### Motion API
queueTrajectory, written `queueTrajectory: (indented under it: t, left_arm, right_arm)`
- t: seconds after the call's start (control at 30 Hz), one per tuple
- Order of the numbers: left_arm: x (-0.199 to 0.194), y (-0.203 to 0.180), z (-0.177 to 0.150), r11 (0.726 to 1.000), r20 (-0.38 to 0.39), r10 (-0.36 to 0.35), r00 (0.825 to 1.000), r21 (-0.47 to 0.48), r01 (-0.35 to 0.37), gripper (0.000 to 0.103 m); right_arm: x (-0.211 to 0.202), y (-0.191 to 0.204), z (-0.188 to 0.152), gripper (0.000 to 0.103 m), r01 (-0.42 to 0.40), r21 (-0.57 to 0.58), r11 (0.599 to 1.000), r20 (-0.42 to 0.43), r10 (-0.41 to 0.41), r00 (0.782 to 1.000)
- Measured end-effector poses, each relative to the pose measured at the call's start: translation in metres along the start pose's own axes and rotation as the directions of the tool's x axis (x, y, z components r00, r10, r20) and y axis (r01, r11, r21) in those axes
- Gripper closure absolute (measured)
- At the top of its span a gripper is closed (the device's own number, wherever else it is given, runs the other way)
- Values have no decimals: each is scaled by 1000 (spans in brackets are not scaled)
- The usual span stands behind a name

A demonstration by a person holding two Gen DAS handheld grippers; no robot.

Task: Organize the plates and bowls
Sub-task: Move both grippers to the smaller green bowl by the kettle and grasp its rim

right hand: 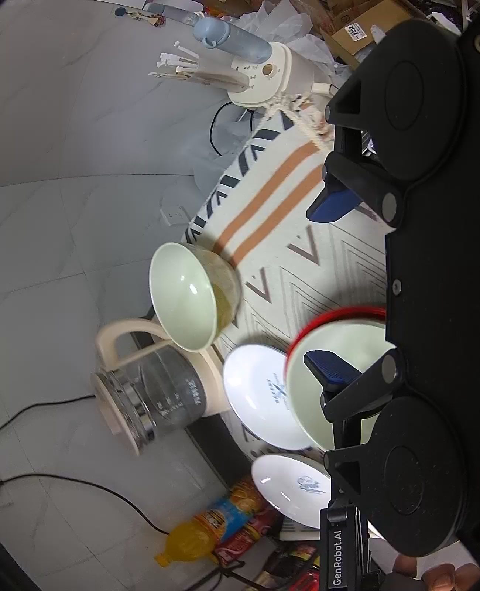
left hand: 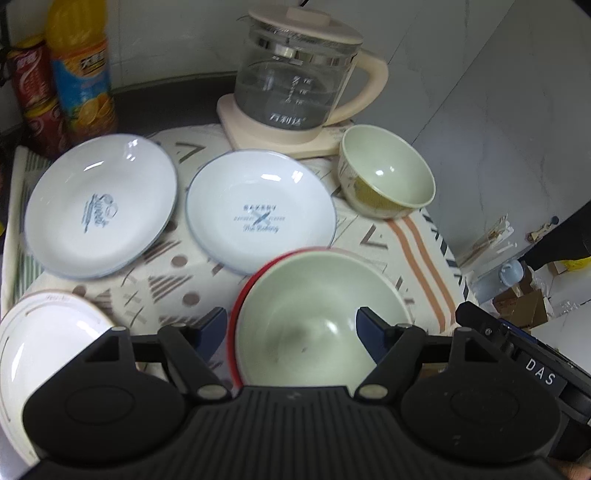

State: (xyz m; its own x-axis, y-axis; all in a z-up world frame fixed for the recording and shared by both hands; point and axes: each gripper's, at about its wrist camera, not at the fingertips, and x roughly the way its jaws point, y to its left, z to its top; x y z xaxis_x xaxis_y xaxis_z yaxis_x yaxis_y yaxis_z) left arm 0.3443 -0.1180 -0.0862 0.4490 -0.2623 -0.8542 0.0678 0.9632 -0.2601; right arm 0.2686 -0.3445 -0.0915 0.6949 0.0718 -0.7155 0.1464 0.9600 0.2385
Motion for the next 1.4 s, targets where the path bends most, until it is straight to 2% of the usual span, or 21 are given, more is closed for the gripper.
queueTrajectory:
  t: [0.5, 1.0, 1.23, 1.4]
  left_arm:
    - [49, -41, 65, 1000, 32, 12, 999, -4, -12, 28]
    - [101, -65, 112, 999, 50, 18, 999, -47, -15, 29]
    - [122, -68, 128, 998, 54, 34, 998, -56, -31, 32]
    - [142, -70, 132, 997, 22, 42, 999, -71, -41, 41]
  right_arm:
    - [52, -34, 53, 28, -5, 14, 1000, -11, 5, 1000]
    - [105, -64, 98, 28, -26, 43, 999, -26, 28, 999]
    - [129, -65, 108, 29, -42, 53, 998, -43, 45, 998]
    - [149, -65, 110, 34, -42, 53, 998, -76, 46, 996]
